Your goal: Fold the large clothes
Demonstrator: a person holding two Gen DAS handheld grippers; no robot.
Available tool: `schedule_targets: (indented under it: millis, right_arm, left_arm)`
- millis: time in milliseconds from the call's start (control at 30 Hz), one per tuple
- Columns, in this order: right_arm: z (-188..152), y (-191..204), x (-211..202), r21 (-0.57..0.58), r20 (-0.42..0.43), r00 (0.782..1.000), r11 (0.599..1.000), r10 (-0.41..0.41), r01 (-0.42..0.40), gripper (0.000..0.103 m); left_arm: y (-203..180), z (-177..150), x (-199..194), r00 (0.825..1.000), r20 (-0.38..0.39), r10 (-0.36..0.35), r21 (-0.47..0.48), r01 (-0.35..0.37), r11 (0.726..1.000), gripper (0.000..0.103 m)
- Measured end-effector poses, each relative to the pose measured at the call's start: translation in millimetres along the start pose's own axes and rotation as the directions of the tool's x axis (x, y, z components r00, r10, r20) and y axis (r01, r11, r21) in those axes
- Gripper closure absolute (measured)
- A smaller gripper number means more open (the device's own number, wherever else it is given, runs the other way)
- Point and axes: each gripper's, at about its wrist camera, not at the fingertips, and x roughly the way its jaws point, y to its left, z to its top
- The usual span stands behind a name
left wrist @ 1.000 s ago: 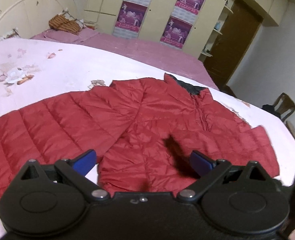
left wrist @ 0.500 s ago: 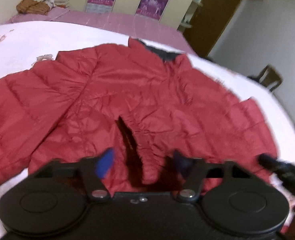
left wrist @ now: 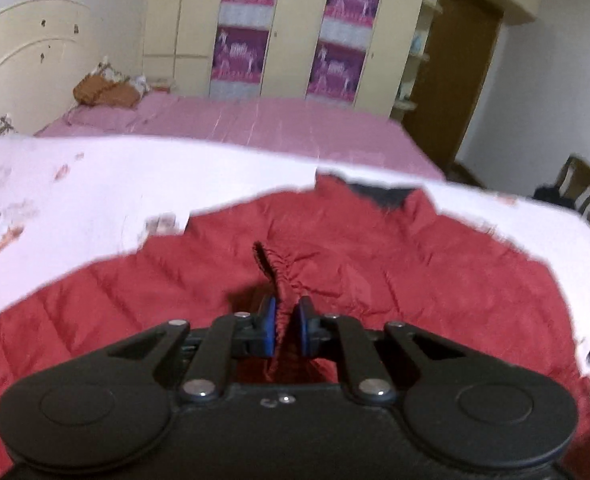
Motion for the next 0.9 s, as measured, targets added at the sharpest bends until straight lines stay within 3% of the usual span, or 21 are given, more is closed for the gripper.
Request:
schedule_targets:
  millis: [100,133,167,300,400,467,533,600,667,733,833,900]
  right_arm:
    - [7,-5,9,-0.008,-0.002,1.0,1.0,0.001,-0.001,0.083]
    - [11,-6,13,-0.018,0.001,1.0,1.0,0.003,-0.003,0.089]
    - [15,-6,18,-0.024,0.0,1.0,1.0,0.014,-0.014,0.103]
    - [25,-4,51,-0.088,-0.008,1.0,0.996,-0.017,0.016,0.103]
    - [19,-18,91,-0.091,-0.127,0.987,0.992,-0.103,0.092,0.103]
    - [17,-23,94,-0.099,-0.13,0.988,0.992,-0.086,0.074,0.103]
    - [21,-23,86,-0.112,-0.12,0.99,0.991,-0.081,0.068,0.103]
    - [29,-27,71,-0.081,-0.066,0.997,0.996,-0.049,0.044,0.103]
    - [38,-26,64,-0.101,-0.019,0.999,0.994,-0.042,0.04,0.103]
    - [49,-25,70,-0.112,-0.004,1.0,0.993,-0.025,0.024,0.103]
    - [64,-15,89,-0.146,0.0,1.0,0.989,-0.01,0.01,0.103]
    - [68,-11,109,-0.178,-0.016,1.0,0.984,-0.004,0.001,0.103]
  left_arm:
    - [-1,-11,12,0.999,-0.037,0.007,-0.015,-0.008,1.0,0.091]
    - [-2,-13,17,0.999,-0.045,0.01,-0.017,-0.011,1.0,0.091]
    - [-2,-15,19,0.999,-0.052,0.012,-0.019,-0.013,1.0,0.091]
    - [-2,-16,37,0.997,-0.076,0.027,-0.017,-0.029,0.999,0.091]
    - [-1,-18,38,0.996,-0.091,0.021,-0.007,-0.022,1.0,0.091]
    - [-2,-19,42,0.994,-0.112,0.018,0.016,-0.017,1.0,0.09]
    - [2,-16,33,0.995,-0.096,0.031,0.008,-0.03,1.0,0.081]
    - [7,-11,14,0.997,-0.025,0.073,-0.01,-0.073,0.997,0.075]
    - [7,-4,2,0.992,0.034,0.124,-0.02,-0.123,0.992,0.075]
    - [0,4,4,0.992,0.062,0.105,-0.009,-0.105,0.994,0.073]
    - [-27,9,33,0.998,0.028,0.064,0.09,-0.067,0.994,0.072]
    - [-36,8,59,0.999,-0.022,0.044,0.098,-0.042,0.994,0.071]
